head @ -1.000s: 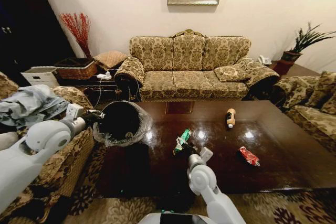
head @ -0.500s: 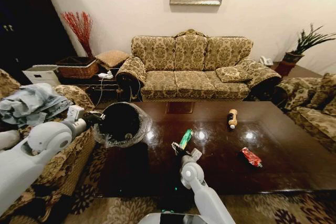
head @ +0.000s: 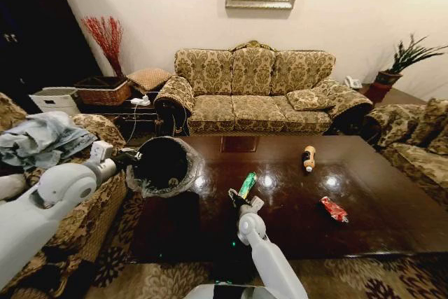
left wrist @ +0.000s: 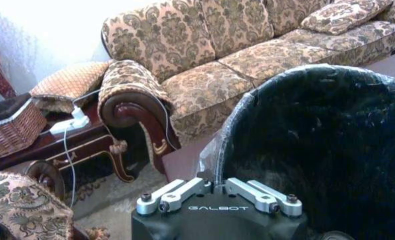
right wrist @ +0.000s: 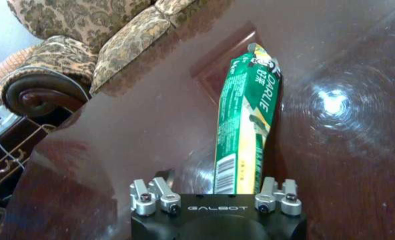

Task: Move to the front of the table and place the trash on the table into the trash bin.

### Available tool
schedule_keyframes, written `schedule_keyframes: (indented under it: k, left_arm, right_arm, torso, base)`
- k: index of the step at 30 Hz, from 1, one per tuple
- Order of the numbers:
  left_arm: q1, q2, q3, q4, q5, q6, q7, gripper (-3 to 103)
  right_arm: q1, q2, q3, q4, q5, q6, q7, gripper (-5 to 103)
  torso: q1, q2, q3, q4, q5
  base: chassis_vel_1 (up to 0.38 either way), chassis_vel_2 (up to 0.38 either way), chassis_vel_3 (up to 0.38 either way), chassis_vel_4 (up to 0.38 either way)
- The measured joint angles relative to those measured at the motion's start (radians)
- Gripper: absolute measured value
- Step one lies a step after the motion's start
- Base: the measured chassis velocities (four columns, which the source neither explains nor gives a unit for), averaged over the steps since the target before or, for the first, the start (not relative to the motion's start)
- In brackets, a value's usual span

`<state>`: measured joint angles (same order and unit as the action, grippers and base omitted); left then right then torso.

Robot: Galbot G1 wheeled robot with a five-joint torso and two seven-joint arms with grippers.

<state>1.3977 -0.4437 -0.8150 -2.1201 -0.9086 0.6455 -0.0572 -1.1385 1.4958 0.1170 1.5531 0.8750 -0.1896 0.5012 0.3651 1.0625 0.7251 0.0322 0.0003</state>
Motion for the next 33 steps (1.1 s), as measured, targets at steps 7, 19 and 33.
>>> schedule_keyframes:
  k: [7,19,33]
  left_arm:
    - [-0.003,-0.002,0.004,0.002,0.001,-0.006,0.000,0]
    - [-0.002,-0.005,0.004,0.002,0.004,-0.012,0.000,0]
    - [0.000,-0.011,0.004,0.033,0.043,-0.044,-0.001,0]
  right_arm:
    - [-0.006,-0.010,-0.003,0.013,-0.008,-0.007,0.006,57]
    - [-0.012,-0.018,0.007,0.073,-0.002,-0.012,0.031,21]
    - [-0.145,-0.091,0.136,0.461,0.250,-0.065,-0.115,0]
  torso:
    - [0.000,0.000,0.000,0.0002,0.0002]
    - [0.000,0.000,0.000,-0.0001,-0.0002]
    - [0.000,0.000,0.000,-0.0002,-0.0002]
  base:
    - [0.000,0.000,0.000,0.000]
    - [0.000,0.000,0.000,0.000]
    - [0.000,0.000,0.000,0.000]
